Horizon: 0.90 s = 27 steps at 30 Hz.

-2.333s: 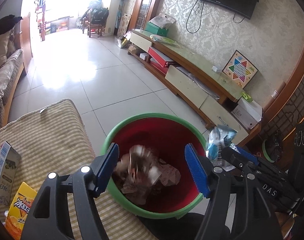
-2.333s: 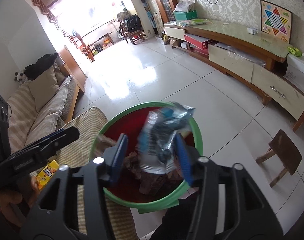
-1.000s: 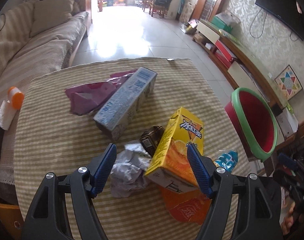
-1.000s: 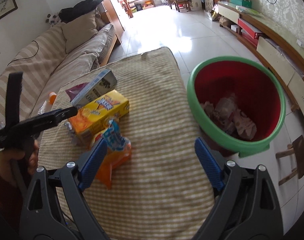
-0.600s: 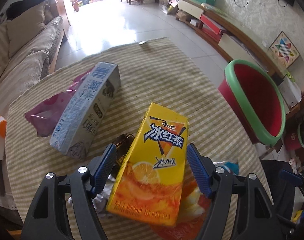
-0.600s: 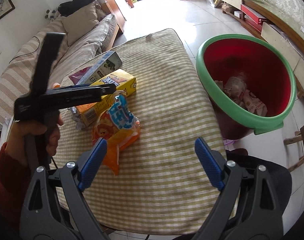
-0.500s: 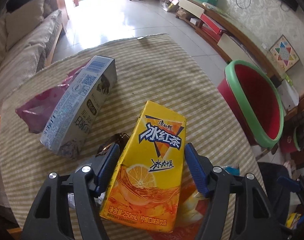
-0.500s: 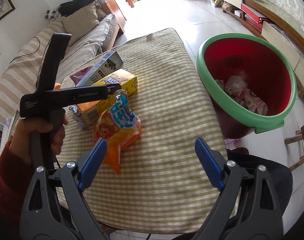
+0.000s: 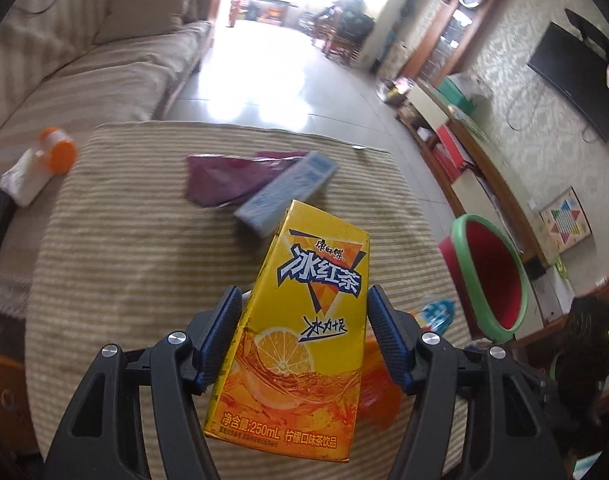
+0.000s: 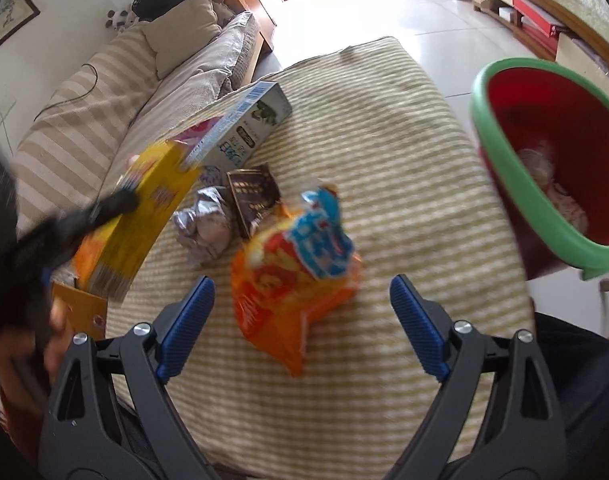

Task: Collect trash
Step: 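Grasp the yellow iced-tea carton with the left tool while the right tool grasps the orange snack bag, then carry the carton and snack bag over the red bin and open both tools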

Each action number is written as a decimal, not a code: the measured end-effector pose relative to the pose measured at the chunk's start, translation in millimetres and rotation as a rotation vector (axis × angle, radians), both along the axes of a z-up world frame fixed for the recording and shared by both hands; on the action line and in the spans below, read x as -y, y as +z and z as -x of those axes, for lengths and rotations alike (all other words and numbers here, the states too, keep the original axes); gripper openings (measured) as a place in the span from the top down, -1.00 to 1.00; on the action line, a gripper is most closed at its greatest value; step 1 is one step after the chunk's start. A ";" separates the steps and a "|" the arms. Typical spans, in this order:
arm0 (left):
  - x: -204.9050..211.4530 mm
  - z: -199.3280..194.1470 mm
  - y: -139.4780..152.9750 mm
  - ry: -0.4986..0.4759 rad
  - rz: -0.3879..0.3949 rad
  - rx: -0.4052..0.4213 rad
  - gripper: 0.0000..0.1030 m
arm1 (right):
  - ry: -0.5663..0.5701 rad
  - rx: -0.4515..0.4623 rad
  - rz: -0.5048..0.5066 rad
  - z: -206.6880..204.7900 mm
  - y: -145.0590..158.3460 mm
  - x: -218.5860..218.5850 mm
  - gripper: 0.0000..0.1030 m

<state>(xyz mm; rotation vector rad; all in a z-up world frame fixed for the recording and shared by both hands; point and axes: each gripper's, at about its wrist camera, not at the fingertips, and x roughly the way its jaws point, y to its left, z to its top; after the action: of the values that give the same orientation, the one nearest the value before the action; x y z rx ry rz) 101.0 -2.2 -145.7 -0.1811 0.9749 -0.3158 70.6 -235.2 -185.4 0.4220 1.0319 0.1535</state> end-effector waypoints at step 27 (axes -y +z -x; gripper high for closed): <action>-51.5 34.4 -77.6 0.127 -0.127 -0.147 -0.19 | 0.048 0.006 0.102 -29.2 -5.7 -33.9 0.10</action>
<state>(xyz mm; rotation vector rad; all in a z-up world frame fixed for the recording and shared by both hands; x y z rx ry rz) 66.6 49.3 -223.3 -0.1514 1.1202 -0.1252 99.7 -201.3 -191.1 0.3040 1.0399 0.1436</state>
